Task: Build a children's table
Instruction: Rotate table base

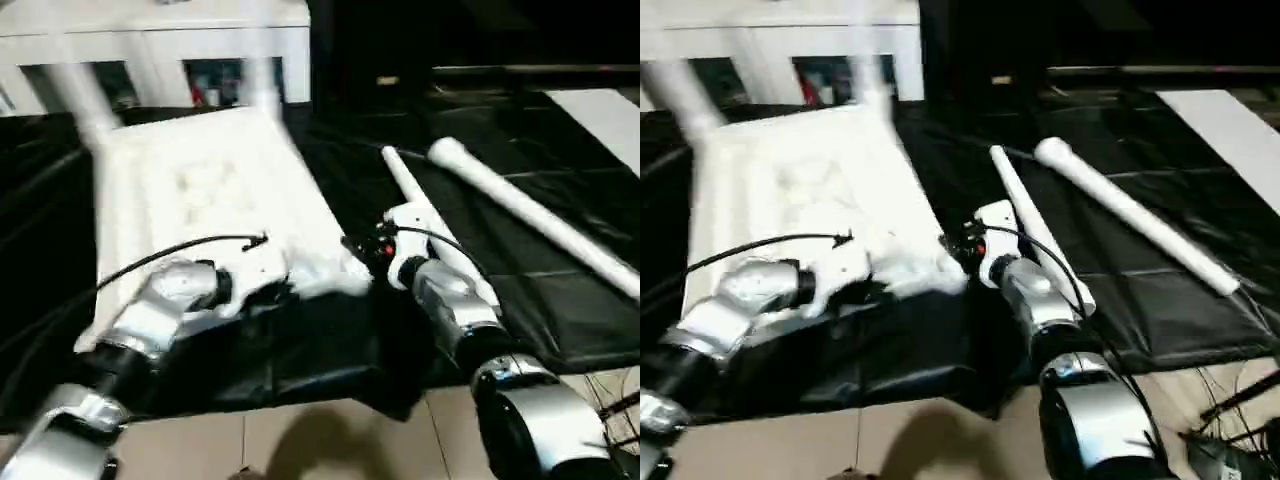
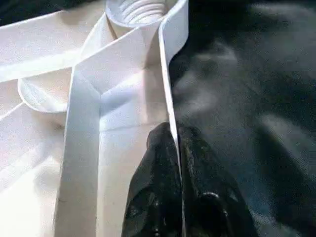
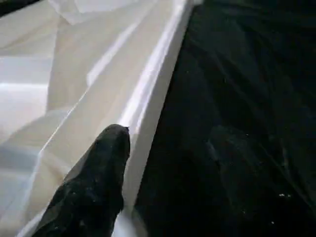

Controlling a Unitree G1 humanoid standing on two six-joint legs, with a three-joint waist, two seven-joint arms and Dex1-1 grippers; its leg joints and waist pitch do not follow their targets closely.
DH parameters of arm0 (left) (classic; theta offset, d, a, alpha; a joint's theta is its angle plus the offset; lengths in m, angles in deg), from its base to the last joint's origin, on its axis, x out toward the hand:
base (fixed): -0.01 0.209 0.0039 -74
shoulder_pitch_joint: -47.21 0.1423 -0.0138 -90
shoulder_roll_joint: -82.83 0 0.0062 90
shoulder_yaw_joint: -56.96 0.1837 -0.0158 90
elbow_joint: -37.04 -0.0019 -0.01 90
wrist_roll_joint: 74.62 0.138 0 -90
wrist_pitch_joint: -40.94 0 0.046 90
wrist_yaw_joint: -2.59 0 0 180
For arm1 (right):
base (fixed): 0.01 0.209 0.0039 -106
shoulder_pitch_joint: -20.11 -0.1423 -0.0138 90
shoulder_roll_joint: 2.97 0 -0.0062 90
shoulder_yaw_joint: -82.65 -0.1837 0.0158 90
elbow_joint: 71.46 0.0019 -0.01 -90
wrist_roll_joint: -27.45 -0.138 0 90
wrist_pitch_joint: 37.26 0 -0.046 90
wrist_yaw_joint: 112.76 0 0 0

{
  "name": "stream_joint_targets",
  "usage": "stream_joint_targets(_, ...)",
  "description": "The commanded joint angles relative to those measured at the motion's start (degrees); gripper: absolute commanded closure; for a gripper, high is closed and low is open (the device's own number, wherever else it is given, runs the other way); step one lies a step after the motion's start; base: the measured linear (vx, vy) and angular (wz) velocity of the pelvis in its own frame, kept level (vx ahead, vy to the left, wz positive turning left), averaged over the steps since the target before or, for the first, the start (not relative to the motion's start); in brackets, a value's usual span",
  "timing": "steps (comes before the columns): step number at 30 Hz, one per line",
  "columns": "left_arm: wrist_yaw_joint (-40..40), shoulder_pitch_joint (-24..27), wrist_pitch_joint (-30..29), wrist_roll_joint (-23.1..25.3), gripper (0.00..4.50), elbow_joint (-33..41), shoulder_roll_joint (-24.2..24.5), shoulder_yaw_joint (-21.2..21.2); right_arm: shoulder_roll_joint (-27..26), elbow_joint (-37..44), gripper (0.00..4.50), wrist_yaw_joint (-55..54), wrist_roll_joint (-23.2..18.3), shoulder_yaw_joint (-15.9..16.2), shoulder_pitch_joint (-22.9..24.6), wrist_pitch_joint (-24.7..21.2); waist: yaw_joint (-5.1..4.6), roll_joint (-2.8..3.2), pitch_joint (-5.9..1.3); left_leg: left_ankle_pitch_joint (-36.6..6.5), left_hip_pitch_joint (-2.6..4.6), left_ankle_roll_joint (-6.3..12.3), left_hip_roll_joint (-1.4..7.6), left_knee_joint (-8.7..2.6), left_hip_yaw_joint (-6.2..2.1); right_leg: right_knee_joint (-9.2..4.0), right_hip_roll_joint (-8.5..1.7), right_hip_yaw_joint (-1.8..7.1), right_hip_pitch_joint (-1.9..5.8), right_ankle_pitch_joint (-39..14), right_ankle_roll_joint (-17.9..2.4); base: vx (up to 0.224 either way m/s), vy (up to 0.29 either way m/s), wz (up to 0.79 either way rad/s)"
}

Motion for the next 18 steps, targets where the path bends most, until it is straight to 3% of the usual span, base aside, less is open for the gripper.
stream_joint_targets(1, 1.3, 0.1, 2.9, 2.4, 4.5, -2.2, 0.9, 2.7, 0.8, 3.2, 1.64, -0.1, -1.1, -0.9, 2.0, -0.7, -0.28, 0.87, -3.5, -5.1, 1.06, 1.94, 1.2, -2.5, 0.18, -2.88, -2.62, 2.27, 2.35, 14.3, -13.0, 0.0, 0.0, 0.0)
stream_joint_targets(4, 0.6, -0.8, 6.8, 3.7, 4.5, -5.6, 2.1, 2.1, 1.0, 5.6, 1.64, 0.3, -1.2, -0.8, 4.0, -1.0, -0.43, 0.63, -3.67, -4.7, 0.69, 1.42, 0.97, -2.5, 0.05, -2.7, -2.66, 2.18, 2.73, 15.1, -12.3, 0.0, 0.0, 0.0)
stream_joint_targets(12, -1.1, -1.8, 14.1, 3.6, 4.5, -10.3, 3.9, -0.4, 0.6, 10.0, 1.64, -0.4, -1.6, -1.0, 7.2, -2.6, -1.05, 0.99, -3.43, -8.3, 0.87, 0.14, 1.14, -2.75, -0.03, -3.1, -2.85, 2.35, 2.48, 9.6, -12.4, 0.0, 0.0, 0.0)
stream_joint_targets(13, 1.3, -1.7, 13.2, 1.8, 4.5, -10.0, 4.1, -1.2, 0.5, 11.1, 1.64, -0.5, -1.8, -0.8, 7.7, -3.1, -1.11, 1.05, -3.41, -7.9, 0.84, 0.09, 1.11, -2.71, -0.01, -3.05, -2.79, 2.36, 2.53, 10.1, -12.5, 0.0, 0.0, 0.0)
stream_joint_targets(16, 5.8, -1.0, 12.1, -2.3, 3.94, -8.6, 4.9, -3.1, 0.0, 14.0, 1.75, -0.6, -2.3, -0.7, 8.8, -4.2, -1.15, 1.06, -3.62, -5.9, 0.79, 0.34, 1.06, -2.5, -0.03, -2.68, -2.7, 2.27, 2.56, 13.1, -13.0, 0.0, 0.0, 0.0)
stream_joint_targets(18, 6.1, -0.4, 13.3, -4.1, 3.89, -7.2, 5.9, -5.1, -0.3, 16.8, 1.75, -0.9, -2.8, -0.8, 9.4, -5.4, -1.28, 1.01, -3.86, -3.9, 0.68, 0.92, 0.93, -2.23, -0.09, -2.26, -2.46, 2.21, 2.7, 16.8, -13.0, 0.0, 0.0, 0.0)
